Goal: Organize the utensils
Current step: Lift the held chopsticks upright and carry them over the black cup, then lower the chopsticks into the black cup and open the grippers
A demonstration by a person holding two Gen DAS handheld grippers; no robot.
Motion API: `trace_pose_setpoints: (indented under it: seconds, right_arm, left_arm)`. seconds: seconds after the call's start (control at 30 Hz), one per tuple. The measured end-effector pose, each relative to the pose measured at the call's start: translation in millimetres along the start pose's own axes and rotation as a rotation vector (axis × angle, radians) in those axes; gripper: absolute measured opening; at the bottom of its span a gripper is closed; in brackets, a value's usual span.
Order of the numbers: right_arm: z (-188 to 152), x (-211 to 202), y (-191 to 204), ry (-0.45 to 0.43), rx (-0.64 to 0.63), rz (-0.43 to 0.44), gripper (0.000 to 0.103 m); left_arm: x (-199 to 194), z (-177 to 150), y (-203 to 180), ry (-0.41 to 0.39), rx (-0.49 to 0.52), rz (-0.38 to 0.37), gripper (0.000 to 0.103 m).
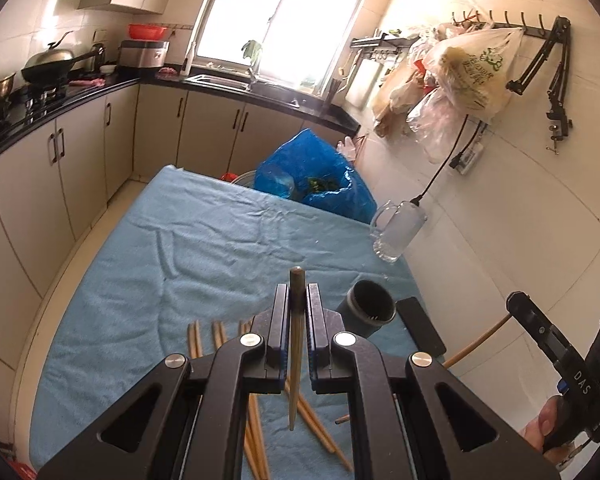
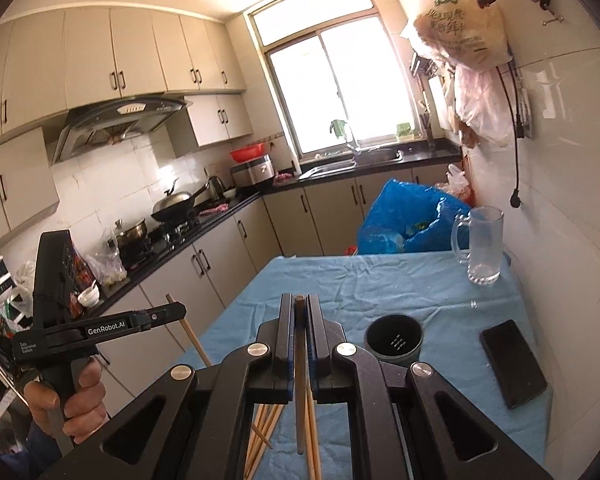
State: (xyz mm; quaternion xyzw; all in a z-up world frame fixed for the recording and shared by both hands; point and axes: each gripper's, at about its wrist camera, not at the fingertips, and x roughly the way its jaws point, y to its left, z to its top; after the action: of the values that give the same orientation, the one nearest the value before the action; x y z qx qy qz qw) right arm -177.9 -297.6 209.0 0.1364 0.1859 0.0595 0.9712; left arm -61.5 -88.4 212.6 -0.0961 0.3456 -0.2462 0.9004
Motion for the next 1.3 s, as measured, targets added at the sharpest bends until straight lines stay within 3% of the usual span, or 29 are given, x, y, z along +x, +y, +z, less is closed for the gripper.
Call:
trace_pose_setpoints:
  seconds: [0.4,0.83,1.0,1.3]
  right_arm:
    - [52,-17,-25,-0.079,0.024,-0.064,0.006]
    - [112,-2,-51,-0.146,0.028,-0.144,0.006]
    - [118,16,-68,-0.128,0.043,-0.162,0.006]
    - [92,66,-110,-0.042,0.110,-0.181,0.006]
  left_arm:
    - [21,48,-42,-0.021,0.029,-0.041,0.007]
    - [57,109,-85,-0.065,0.005,-0.077,0.007]
    - [87,111,-91,-0.047,-0.012,-0.081,0.007]
    - [142,95,-85,0.023,-0.014,-0.063,0.007]
